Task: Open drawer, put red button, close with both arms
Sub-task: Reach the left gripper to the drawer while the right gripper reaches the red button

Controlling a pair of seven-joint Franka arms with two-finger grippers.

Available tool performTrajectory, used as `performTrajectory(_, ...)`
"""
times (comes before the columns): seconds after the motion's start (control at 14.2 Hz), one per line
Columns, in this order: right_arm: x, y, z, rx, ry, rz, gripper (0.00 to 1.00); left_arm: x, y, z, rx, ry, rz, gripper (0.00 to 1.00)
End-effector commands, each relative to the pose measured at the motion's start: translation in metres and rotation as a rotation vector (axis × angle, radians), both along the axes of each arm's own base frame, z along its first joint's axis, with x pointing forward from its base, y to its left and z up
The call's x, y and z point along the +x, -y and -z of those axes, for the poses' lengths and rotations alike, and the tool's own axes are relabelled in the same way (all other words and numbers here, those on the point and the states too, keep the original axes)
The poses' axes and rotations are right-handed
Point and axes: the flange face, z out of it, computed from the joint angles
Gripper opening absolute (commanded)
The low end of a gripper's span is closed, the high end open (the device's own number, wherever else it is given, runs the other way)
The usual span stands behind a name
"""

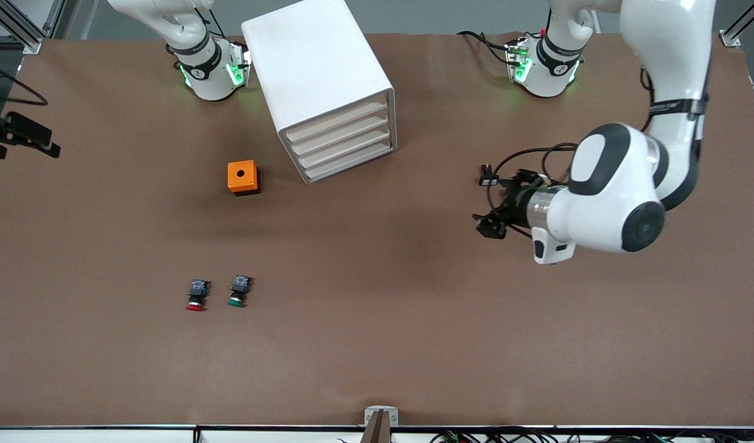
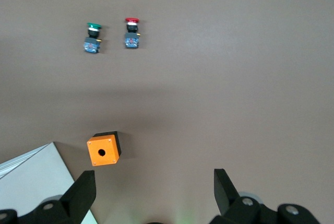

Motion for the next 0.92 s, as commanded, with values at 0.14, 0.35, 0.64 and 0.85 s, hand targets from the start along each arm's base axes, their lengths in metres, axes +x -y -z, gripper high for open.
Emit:
performTrajectory(0.14,0.045,0.008,0.065,-0.068,-0.086,-0.013,1.00,-0.009,0.069,0.053,0.064,-0.339,-0.278,1.00)
performTrajectory(0.35,0.066,-0.005,0.103,-0.058,-0.041,-0.017,1.00,-0.018,0.097,0.088,0.125,-0.565,-0.437,1.00)
performTrajectory(0.64,0.083,-0.037,0.188,-0.026,0.035,0.122,1.00,-0.034,0.119,0.136,0.231,-0.801,-0.533,1.00)
performTrajectory(0.85,0.100,-0.078,0.250,-0.047,0.052,0.196,1.00,-0.060,0.141,0.159,0.297,-0.910,-0.484,1.00)
